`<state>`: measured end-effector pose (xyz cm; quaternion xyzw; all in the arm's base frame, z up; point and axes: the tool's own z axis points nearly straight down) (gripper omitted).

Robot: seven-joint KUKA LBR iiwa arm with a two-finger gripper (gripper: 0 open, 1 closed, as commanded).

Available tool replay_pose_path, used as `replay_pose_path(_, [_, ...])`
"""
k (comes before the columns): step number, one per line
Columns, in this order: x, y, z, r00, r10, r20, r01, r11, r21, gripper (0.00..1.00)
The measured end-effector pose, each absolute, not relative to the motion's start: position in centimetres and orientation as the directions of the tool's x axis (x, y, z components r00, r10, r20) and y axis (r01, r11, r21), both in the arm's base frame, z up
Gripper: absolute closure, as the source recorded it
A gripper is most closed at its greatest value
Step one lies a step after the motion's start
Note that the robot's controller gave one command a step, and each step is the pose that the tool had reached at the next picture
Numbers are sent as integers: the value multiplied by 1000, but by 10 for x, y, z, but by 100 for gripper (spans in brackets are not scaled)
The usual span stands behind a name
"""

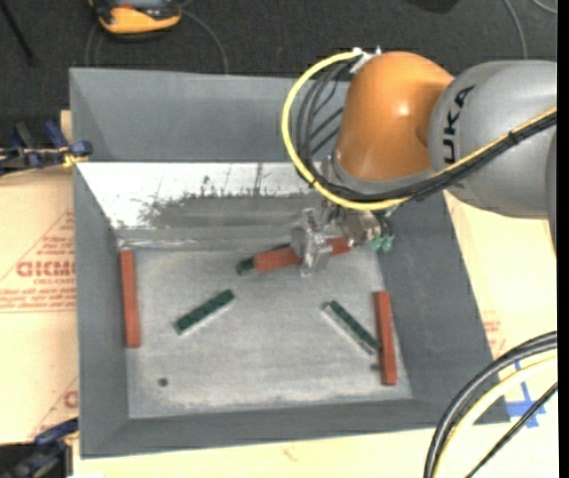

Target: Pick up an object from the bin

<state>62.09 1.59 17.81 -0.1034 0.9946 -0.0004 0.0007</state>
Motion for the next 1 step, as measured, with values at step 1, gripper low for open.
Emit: replay_pose_path(1, [607, 5, 247, -984, -176, -4, -176, 984, 0, 100])
